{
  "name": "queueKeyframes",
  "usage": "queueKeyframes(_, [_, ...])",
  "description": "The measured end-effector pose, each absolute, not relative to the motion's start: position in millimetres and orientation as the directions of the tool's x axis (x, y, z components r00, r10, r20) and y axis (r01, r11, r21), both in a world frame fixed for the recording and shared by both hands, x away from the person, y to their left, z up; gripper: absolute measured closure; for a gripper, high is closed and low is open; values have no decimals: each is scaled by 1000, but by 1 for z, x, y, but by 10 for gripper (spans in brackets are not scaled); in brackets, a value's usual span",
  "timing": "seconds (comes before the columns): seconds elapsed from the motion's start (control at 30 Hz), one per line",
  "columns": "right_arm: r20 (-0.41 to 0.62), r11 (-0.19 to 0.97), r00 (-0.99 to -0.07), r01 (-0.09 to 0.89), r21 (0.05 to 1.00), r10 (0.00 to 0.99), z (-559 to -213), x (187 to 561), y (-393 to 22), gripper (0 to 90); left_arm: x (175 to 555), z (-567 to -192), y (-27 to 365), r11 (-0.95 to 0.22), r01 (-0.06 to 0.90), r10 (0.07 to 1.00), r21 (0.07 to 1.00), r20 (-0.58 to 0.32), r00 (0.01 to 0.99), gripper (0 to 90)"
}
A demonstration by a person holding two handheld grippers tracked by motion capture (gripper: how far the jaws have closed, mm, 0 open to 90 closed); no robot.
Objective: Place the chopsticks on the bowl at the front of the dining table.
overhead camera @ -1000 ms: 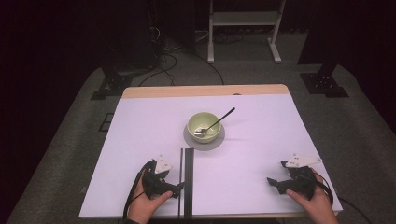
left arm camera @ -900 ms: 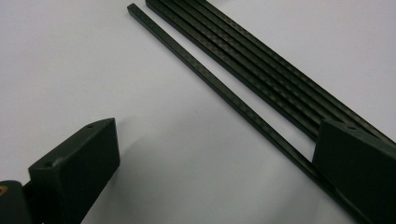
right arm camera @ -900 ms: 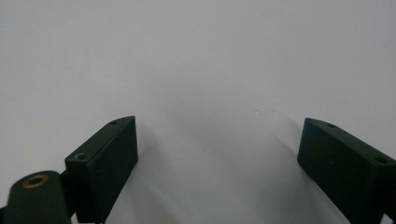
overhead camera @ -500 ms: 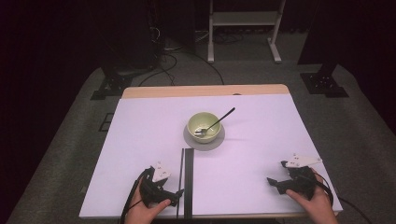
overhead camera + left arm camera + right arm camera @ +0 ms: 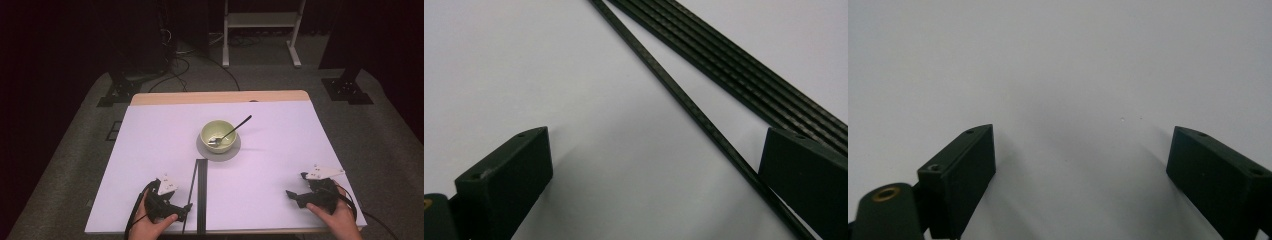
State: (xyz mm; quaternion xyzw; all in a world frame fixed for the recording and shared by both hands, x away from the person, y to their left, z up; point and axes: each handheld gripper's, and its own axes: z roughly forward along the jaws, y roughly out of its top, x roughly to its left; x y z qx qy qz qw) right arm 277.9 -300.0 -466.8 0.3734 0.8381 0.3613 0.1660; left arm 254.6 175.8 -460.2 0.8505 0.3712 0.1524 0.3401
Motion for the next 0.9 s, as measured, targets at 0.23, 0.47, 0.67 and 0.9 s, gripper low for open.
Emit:
queueKeyframes(0.23, [-8, 460, -666, 506, 730, 746, -467, 278, -300, 105, 257, -458, 185, -483, 539, 749, 690, 8, 662, 0])
queueKeyframes(0.47, [-8, 460, -666, 506, 730, 746, -467, 278, -300, 106, 260, -458, 192, -480, 543, 758, 689, 15, 652, 0])
queueKeyframes(0.67, [-9, 460, -666, 506, 730, 746, -467, 278, -300, 105, 261, -457, 198, -466, 551, 770, 692, 12, 637, 0])
queueKeyframes(0.9, [-9, 460, -666, 506, 730, 746, -467, 278, -300, 106, 264, -458, 206, -460, 561, 779, 688, 10, 626, 0])
